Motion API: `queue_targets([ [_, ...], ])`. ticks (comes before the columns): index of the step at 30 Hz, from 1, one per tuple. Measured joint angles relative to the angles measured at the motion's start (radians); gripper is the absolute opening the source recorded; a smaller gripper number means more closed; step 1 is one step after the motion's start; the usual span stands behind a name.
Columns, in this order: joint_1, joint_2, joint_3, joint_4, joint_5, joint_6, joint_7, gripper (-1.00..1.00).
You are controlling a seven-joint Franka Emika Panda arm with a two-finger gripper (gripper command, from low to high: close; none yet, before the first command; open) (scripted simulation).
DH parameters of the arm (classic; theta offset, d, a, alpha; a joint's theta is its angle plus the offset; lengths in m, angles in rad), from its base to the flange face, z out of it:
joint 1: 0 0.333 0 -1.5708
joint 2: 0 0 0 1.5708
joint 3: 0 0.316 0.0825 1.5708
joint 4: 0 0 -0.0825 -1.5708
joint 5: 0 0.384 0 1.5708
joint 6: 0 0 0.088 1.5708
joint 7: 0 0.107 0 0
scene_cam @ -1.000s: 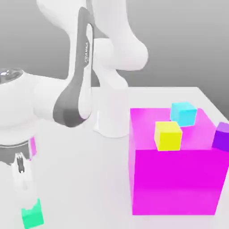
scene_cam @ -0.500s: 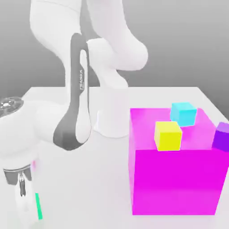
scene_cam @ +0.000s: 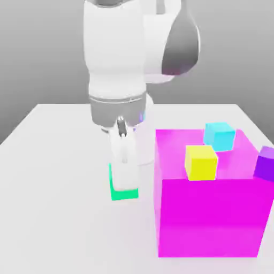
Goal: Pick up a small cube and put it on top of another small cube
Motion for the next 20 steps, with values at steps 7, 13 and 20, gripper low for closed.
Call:
queue_targets([
  [7, 0.089, -0.228, 0.144, -0.043, 0.081, -0.181, 0.331, -1.00],
  [13, 0.173, -0.396, 0.256, -0.091, 0.162, -0.298, 0.586, -1.00],
  [20, 0.185, -0.361, 0.296, -0.190, 0.186, -0.163, 0.610, 1.00],
])
